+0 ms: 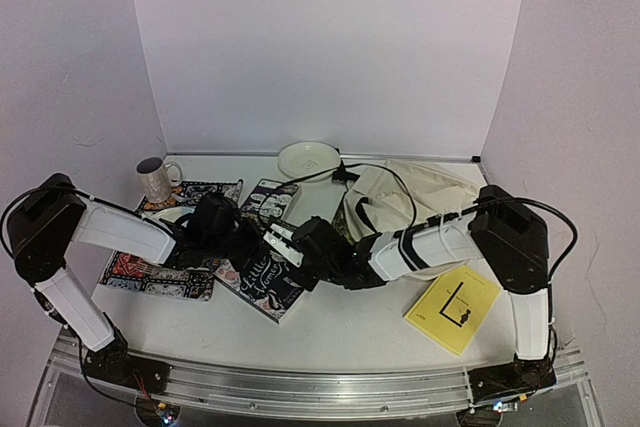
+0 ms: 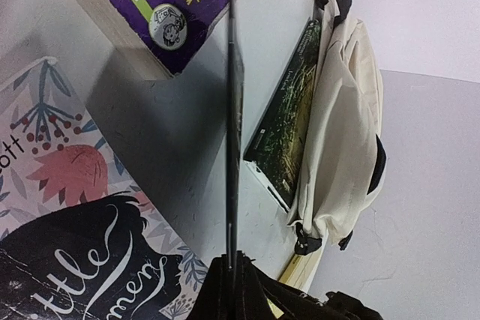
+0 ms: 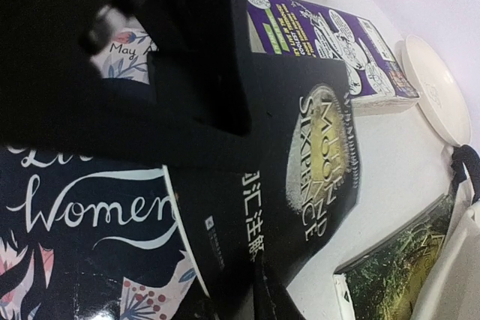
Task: Pack the student bag
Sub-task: Pass from the right arm to the left, then pick up the largest pocket of the bag from the student bag.
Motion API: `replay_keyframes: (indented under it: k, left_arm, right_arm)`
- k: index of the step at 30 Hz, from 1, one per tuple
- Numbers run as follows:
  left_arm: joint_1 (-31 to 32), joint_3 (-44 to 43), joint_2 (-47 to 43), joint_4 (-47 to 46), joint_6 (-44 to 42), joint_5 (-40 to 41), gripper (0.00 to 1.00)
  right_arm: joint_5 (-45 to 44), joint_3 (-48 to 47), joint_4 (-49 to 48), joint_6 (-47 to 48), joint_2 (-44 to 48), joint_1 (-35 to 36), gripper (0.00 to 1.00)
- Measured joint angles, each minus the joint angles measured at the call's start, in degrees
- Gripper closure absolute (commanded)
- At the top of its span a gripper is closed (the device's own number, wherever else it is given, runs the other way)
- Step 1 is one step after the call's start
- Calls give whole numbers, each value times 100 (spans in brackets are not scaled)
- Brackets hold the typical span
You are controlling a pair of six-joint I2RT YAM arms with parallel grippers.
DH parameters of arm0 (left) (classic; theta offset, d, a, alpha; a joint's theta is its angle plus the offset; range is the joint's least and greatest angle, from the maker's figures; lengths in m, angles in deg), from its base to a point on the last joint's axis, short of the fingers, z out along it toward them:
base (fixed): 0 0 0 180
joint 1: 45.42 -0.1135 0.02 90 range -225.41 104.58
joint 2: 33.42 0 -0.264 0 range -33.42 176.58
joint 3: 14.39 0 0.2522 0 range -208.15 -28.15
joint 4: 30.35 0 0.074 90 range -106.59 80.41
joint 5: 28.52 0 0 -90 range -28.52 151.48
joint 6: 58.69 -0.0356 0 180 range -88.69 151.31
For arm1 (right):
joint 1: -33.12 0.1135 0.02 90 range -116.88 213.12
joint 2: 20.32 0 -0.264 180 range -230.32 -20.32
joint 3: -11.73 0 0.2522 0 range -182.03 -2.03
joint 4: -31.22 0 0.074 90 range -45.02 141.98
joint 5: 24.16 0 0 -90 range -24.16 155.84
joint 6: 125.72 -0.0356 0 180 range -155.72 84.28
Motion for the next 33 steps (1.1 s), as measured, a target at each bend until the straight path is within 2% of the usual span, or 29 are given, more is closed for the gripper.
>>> replay_keyframes:
  k: [5,13,18,24,33]
  left_arm:
    - [-2,28,-73,1,-59,107,100]
    - [-89,76,-498,2,-446,260,100]
    - [-243,76,-649,1,-719,240,100]
    - [-460,138,-846,8,-1018,83,100]
    - [-709,138,-885,3,-1266,-238,100]
  right_arm:
    - [-2,0,382,21,245,0,54]
    - [-45,320,1177,0,1586,-236,41]
    - [-196,666,1753,-149,2282,-845,37]
    - [-328,1127,2687,-376,2624,-1672,33]
    - [-394,1212,3535,-692,2635,-2034,33]
